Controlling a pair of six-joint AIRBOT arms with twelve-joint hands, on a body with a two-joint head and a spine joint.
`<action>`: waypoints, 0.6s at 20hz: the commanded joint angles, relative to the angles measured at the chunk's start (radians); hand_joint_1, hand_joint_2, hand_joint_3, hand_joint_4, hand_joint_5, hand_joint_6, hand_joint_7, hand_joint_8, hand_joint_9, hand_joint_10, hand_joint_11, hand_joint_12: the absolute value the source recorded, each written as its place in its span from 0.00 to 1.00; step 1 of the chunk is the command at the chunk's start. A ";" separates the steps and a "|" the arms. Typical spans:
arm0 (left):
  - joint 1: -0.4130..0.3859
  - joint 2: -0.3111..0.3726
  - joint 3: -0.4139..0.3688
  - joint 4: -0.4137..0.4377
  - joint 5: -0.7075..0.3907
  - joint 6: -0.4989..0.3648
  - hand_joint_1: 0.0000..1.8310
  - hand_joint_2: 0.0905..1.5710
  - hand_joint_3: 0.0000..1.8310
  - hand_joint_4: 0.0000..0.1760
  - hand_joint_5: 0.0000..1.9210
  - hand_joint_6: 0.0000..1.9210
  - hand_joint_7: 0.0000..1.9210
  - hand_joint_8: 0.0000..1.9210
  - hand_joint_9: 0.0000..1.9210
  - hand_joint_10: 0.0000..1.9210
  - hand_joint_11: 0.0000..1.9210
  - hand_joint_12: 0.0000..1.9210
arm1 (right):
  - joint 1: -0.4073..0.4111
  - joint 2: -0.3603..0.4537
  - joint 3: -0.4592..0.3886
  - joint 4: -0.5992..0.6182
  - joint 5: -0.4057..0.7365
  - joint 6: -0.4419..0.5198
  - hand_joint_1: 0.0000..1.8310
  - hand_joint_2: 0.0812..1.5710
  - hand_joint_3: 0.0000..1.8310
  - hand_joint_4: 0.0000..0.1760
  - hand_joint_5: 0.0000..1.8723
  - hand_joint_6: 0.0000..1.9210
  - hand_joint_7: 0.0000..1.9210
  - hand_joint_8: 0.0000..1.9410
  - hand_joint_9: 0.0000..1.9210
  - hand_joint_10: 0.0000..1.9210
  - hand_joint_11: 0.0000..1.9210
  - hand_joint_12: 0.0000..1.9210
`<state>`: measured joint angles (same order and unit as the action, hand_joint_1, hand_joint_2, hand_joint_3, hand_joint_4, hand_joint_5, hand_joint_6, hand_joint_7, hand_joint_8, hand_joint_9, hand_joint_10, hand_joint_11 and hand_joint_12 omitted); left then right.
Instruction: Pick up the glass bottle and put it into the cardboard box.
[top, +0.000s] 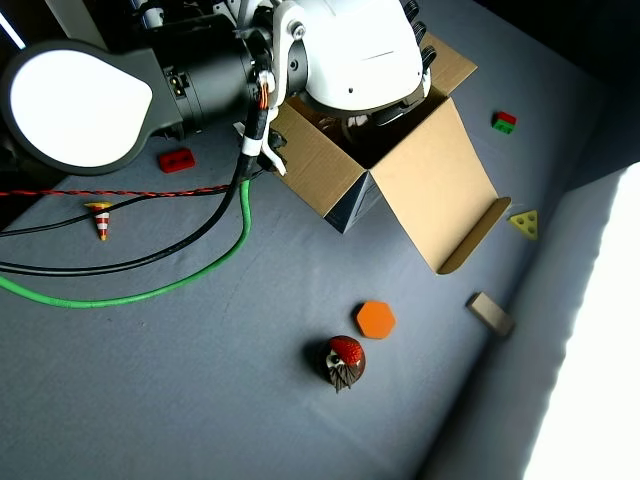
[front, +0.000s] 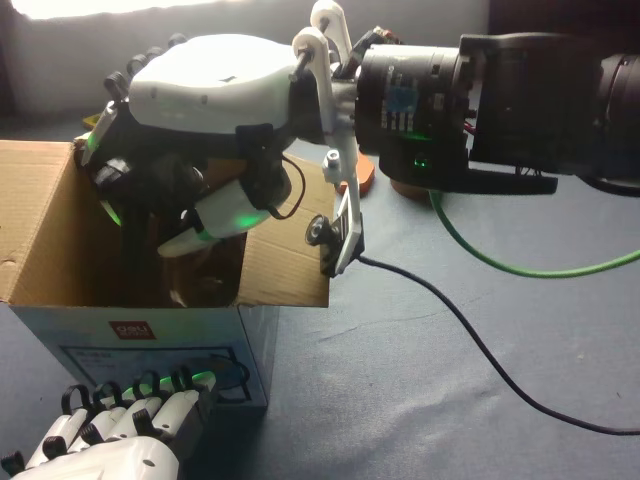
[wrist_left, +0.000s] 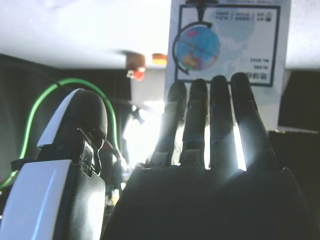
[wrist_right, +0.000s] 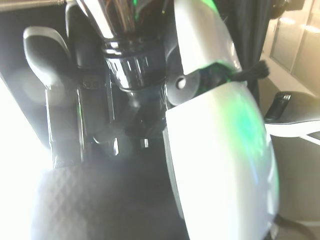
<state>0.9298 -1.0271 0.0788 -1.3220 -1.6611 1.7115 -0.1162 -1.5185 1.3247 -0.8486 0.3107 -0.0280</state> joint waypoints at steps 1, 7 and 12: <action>-0.005 -0.006 0.000 0.081 -0.060 -0.005 0.13 0.79 0.00 0.00 0.08 0.00 0.08 0.00 0.07 0.00 0.00 0.23 | 0.011 0.003 -0.005 0.036 0.087 -0.004 0.75 0.71 0.00 0.00 0.41 0.58 0.54 0.51 0.44 0.70 0.42 0.84; -0.005 -0.014 0.003 0.081 -0.045 -0.005 0.13 0.79 0.00 0.00 0.08 0.00 0.08 0.00 0.07 0.00 0.00 0.25 | 0.008 0.004 -0.010 0.036 0.087 -0.002 0.66 0.73 0.00 0.00 0.39 0.67 0.51 0.57 0.45 0.61 0.32 0.88; -0.005 -0.023 0.005 0.081 -0.044 -0.005 0.12 0.80 0.00 0.00 0.07 0.00 0.07 0.00 0.06 0.01 0.00 0.21 | 0.005 0.011 -0.014 0.009 0.099 0.023 0.43 0.73 0.00 0.00 0.09 0.44 0.20 0.32 0.10 0.57 0.00 0.90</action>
<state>0.9295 -1.0447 0.0792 -1.3235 -1.6474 1.7115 -0.1165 -1.5108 1.3170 -0.8642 0.3191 -0.0154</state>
